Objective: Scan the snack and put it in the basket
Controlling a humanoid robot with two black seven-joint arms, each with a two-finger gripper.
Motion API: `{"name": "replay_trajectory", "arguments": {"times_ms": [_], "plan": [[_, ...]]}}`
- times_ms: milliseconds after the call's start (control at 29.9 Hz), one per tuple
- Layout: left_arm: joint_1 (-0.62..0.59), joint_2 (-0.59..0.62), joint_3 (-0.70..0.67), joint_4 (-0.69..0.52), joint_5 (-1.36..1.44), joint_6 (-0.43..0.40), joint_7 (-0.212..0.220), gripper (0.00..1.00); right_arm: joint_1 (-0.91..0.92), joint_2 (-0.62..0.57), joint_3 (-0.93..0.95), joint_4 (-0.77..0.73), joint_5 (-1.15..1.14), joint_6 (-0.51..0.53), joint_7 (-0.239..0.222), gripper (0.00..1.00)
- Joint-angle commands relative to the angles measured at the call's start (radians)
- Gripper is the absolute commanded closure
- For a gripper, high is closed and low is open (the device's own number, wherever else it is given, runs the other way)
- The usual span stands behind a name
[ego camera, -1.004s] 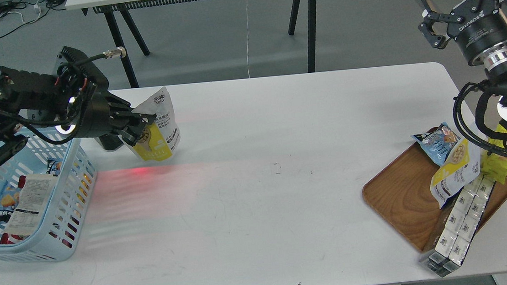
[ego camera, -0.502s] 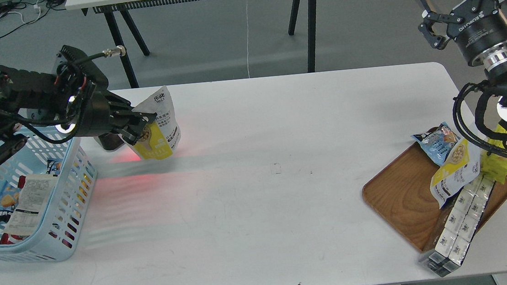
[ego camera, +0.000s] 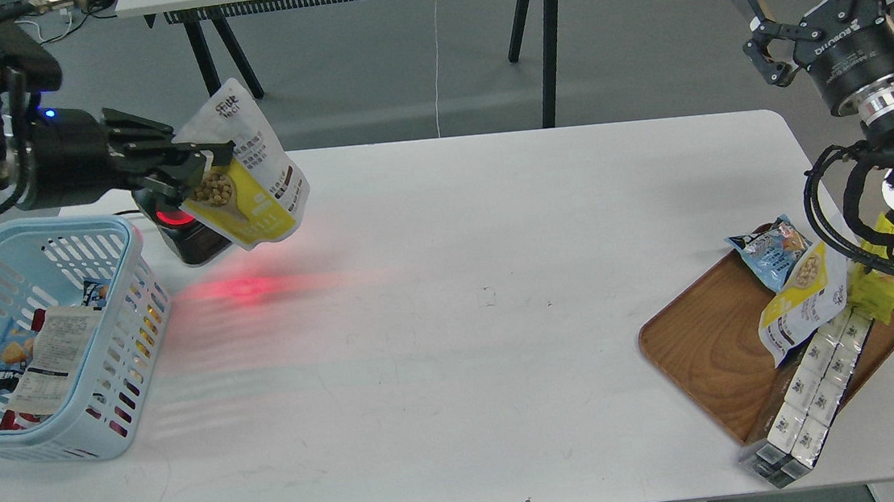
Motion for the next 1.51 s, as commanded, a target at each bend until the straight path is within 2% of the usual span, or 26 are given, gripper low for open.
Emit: {"name": "replay_trajectory", "arguments": {"times_ms": [0, 167, 368, 469, 904, 970, 1037, 1171, 1238, 1339, 1472], "plan": [[0.000, 0.110, -0.004, -0.001, -0.054, 0.000, 0.000, 1.00, 0.000, 0.001, -0.003, -0.006, 0.000, 0.000, 0.000, 0.01], [0.011, 0.239, 0.016, 0.014, -0.054, 0.000, 0.000, 1.00, -0.003, 0.011, -0.001, -0.009, 0.000, 0.000, 0.000, 0.01], [0.019, 0.309, 0.097, 0.076, -0.055, 0.000, 0.000, 1.00, -0.008, 0.012, -0.001, -0.010, 0.000, 0.000, 0.000, 0.01], [0.019, 0.323, 0.152, 0.080, -0.057, 0.000, 0.000, 1.00, -0.009, 0.012, -0.001, -0.010, 0.000, 0.000, 0.000, 0.01], [0.032, 0.335, 0.221, 0.082, -0.063, 0.000, 0.000, 0.99, -0.011, 0.012, -0.001, -0.010, 0.000, 0.000, 0.000, 0.01], [0.032, 0.334, 0.221, 0.082, -0.064, 0.000, 0.000, 0.91, -0.011, 0.012, -0.001, -0.010, 0.000, 0.000, 0.000, 0.01], [0.031, 0.334, 0.220, 0.082, -0.069, 0.000, 0.000, 0.77, -0.009, 0.012, -0.003, -0.010, 0.000, 0.000, 0.000, 0.01], [0.028, 0.332, 0.211, 0.080, -0.159, 0.000, 0.000, 0.33, -0.009, 0.012, -0.001, -0.010, 0.000, 0.000, 0.000, 0.01], [0.022, 0.329, 0.209, 0.080, -0.230, 0.000, 0.000, 0.17, -0.009, 0.011, -0.003, -0.010, 0.000, 0.000, 0.000, 0.01], [0.008, 0.326, 0.194, 0.083, -0.351, 0.000, 0.000, 0.03, -0.009, 0.011, -0.003, -0.009, 0.000, 0.000, 0.000, 0.01], [-0.014, 0.297, 0.114, 0.119, -0.520, 0.000, 0.000, 0.01, -0.009, 0.003, -0.003, -0.009, 0.000, 0.000, 0.000, 0.01]]}}
